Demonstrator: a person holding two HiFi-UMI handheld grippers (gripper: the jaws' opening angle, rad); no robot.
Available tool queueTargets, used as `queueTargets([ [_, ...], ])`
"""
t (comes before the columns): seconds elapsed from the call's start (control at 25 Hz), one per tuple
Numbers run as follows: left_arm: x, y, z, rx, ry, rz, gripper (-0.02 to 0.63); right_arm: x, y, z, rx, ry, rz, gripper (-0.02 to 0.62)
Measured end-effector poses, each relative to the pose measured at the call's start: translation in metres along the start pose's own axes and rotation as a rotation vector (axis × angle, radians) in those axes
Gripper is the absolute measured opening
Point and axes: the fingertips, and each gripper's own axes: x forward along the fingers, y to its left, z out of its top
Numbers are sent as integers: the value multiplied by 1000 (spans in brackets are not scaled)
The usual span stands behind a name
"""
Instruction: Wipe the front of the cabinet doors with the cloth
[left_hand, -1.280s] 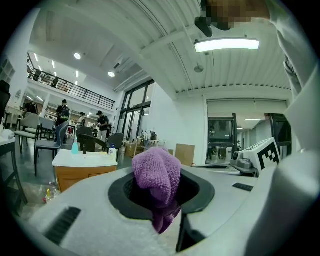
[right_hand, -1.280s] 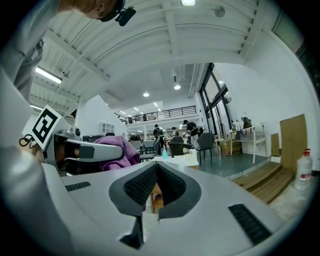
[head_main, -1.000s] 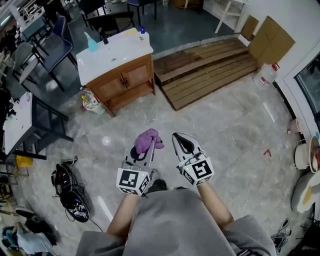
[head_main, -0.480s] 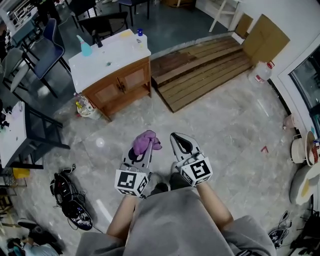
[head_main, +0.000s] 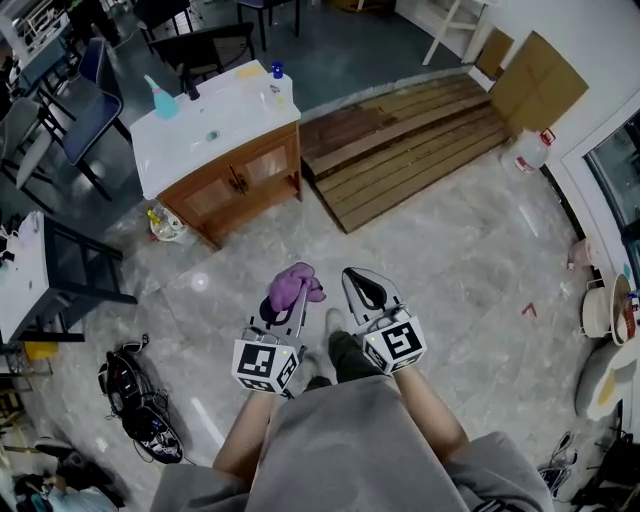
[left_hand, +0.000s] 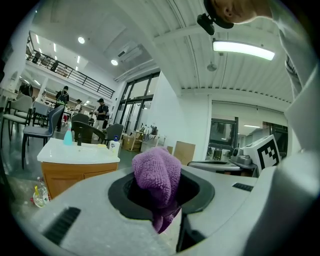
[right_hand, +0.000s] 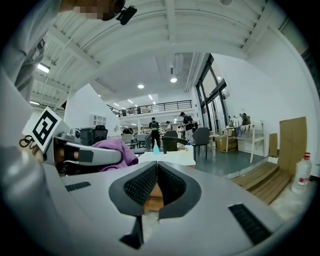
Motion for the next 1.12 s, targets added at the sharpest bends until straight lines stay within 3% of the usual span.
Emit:
queueTargets([
  [0.68, 108, 19, 10, 25, 44, 124, 95, 68, -104, 0, 69, 0, 118, 9],
  [1.12, 130, 47, 17, 25, 59, 194, 95, 103, -118, -7, 120, 6, 182, 9],
])
